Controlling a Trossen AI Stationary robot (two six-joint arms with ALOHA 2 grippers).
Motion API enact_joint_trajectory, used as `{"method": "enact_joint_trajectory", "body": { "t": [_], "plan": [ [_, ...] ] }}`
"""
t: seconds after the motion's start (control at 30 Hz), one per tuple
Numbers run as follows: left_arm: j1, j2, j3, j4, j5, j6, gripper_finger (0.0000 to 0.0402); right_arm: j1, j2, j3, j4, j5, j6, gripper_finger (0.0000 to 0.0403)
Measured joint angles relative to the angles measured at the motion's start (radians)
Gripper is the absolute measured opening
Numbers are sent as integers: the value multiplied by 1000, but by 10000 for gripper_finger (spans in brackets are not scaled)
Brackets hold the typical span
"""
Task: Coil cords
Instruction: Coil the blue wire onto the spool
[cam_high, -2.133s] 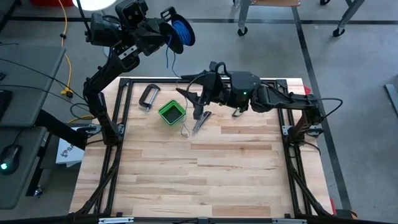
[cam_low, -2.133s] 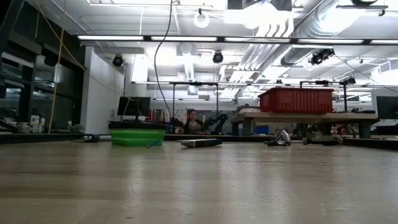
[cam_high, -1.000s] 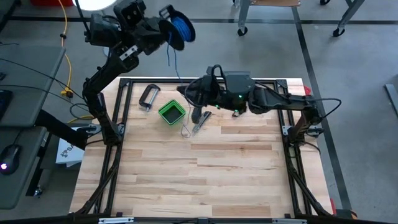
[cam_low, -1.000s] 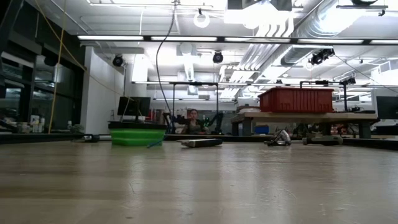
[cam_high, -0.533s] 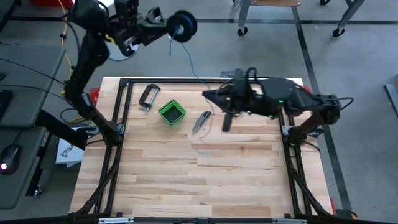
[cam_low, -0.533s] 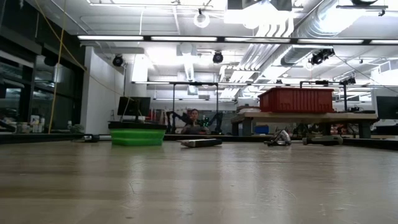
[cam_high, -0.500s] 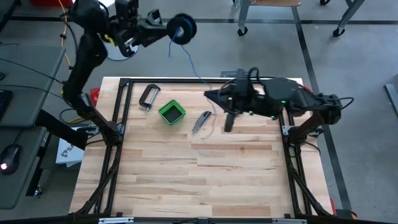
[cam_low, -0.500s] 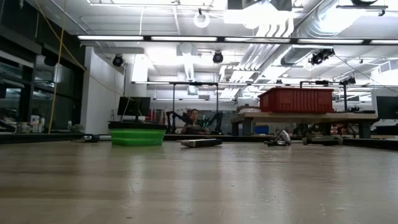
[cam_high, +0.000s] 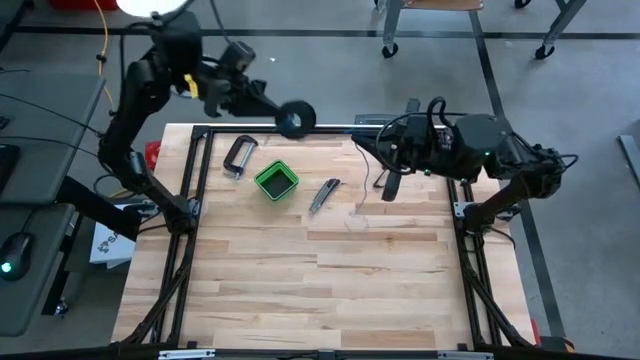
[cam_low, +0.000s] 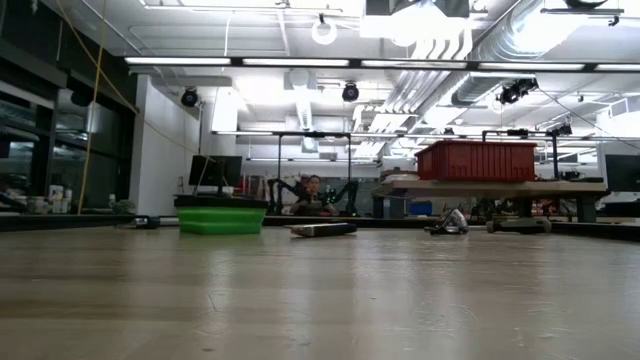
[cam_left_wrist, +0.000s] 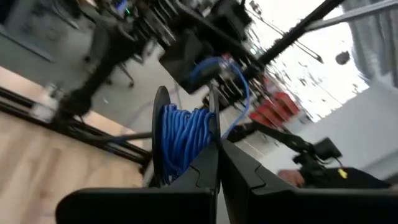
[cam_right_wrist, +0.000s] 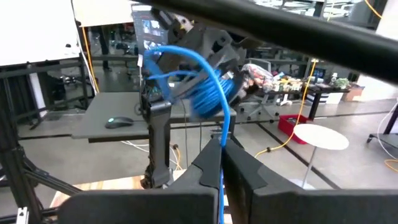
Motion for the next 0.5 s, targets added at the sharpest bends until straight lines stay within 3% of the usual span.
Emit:
{"method": "enact_joint_trajectory", "body": {
  "t": [0.27,0.5],
  "plan": [
    [-128,87,0,128,67,-90,1,-40,3,0,0,-64,0,0],
    [-164,120,-1,330,141,-242,1,-41,3,0,1,-64,-34,0]
  ]
}}
